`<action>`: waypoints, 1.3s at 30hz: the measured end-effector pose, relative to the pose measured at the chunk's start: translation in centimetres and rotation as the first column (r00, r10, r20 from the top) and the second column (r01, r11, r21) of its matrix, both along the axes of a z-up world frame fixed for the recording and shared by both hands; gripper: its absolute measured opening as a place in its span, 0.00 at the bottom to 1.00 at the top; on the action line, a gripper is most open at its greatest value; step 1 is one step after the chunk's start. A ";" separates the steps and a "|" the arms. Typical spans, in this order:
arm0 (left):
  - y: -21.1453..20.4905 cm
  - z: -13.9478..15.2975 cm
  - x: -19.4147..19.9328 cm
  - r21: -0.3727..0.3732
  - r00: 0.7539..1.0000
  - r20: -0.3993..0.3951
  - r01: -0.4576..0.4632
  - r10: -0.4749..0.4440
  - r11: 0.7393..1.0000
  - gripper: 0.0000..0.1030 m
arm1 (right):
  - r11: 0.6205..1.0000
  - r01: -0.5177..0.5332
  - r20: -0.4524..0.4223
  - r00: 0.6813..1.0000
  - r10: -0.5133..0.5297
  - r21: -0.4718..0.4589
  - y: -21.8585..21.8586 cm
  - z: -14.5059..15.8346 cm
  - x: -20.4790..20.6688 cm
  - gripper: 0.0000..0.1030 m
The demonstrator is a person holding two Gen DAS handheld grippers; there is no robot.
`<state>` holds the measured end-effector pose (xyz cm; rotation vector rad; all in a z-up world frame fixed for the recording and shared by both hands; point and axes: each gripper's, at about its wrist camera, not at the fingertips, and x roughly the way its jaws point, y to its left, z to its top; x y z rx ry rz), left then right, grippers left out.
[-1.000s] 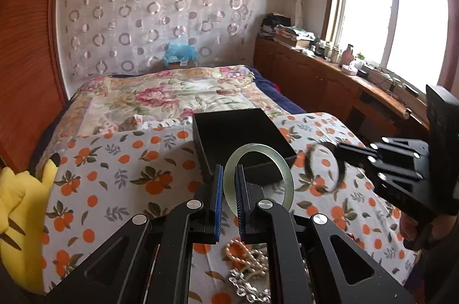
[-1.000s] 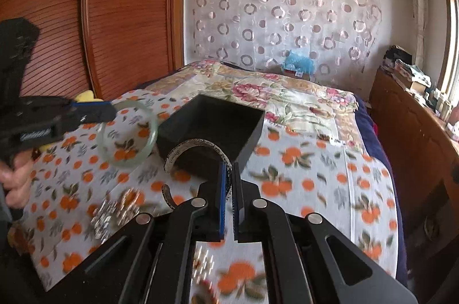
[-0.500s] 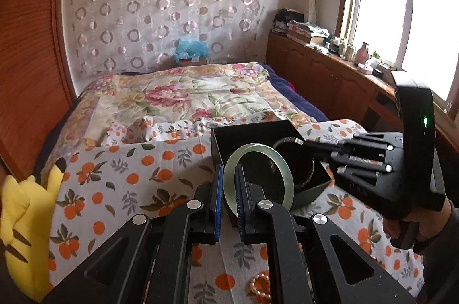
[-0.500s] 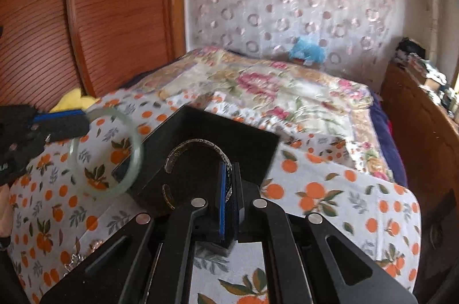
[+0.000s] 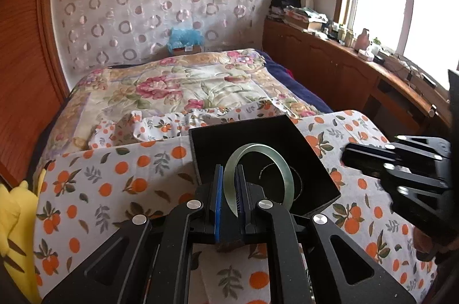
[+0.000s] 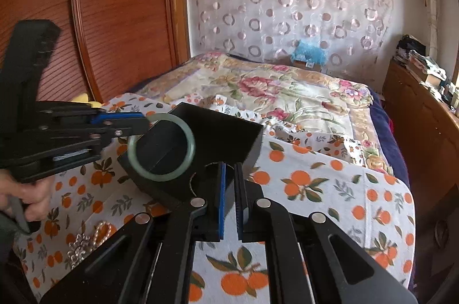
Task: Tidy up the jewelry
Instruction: 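Carry the jade bangle with the left tool into the black box, then open the left tool to drop the bangle and withdraw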
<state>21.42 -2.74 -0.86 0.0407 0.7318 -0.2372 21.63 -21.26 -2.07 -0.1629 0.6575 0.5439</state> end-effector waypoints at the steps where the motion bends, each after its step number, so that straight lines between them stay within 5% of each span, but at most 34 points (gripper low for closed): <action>1: -0.3 -0.1 0.2 0.005 1.000 -0.005 0.003 -0.003 1.000 0.07 | 1.000 0.001 0.007 1.000 -0.001 0.003 -0.3 0.1 -0.4 0.08; 15: -2.2 -1.4 1.7 0.061 0.998 -0.062 0.033 -0.029 0.998 0.12 | 1.000 0.012 0.008 1.000 -0.012 0.021 -2.9 -0.6 -3.2 0.08; 24: -0.7 0.6 -3.7 0.019 0.999 -0.006 0.051 -0.051 0.999 0.29 | 0.999 -0.001 0.001 1.000 0.001 0.049 -4.1 -1.0 -6.7 0.08; 39: 2.0 -1.8 -11.7 -0.015 0.999 -0.019 0.040 -0.040 0.999 0.38 | 0.999 -0.039 -0.086 0.996 0.037 -0.028 -3.3 -4.5 -10.7 0.17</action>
